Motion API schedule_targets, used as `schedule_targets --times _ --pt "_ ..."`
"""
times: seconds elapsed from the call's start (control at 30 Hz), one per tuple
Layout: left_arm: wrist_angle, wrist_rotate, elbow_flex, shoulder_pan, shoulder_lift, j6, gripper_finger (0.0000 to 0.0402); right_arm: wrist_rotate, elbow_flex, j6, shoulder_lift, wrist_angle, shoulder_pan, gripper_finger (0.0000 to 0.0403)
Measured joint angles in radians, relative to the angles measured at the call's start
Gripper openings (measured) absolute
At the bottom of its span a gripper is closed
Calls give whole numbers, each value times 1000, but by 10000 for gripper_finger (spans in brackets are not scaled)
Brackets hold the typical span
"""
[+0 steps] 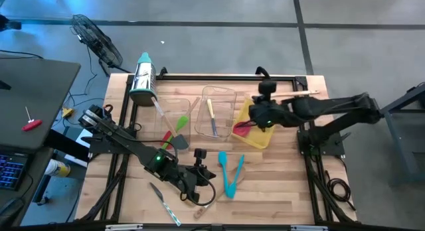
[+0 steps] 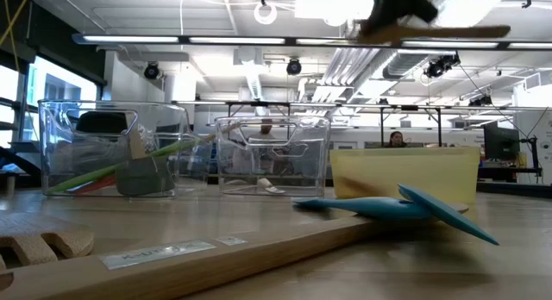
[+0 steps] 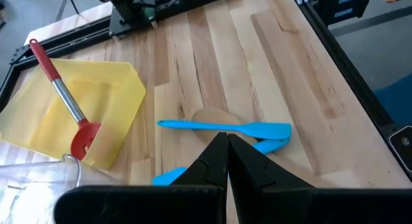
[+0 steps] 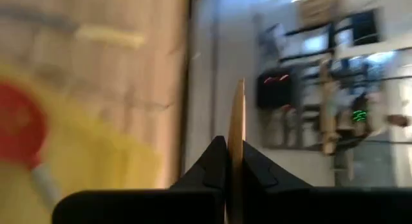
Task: Pick & Place Kitchen Items
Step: Put the brown serving spork into the yellow bin
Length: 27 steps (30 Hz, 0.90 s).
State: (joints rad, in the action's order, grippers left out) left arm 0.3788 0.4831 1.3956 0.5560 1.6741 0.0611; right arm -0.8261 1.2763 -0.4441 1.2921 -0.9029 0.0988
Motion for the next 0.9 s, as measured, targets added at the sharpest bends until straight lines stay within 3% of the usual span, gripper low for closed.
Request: schedule_targets --times 0.2,0.43,0.9 --pt "7 4 0 0 0 -1 3 121 -162 -4 62 13 -24 5" --pt "8 34 0 -1 0 -3 3 196 -310 -30 156 170 -29 5" --pt "21 24 0 -37 -1 30 3 293 -336 -86 365 240 -29 5"
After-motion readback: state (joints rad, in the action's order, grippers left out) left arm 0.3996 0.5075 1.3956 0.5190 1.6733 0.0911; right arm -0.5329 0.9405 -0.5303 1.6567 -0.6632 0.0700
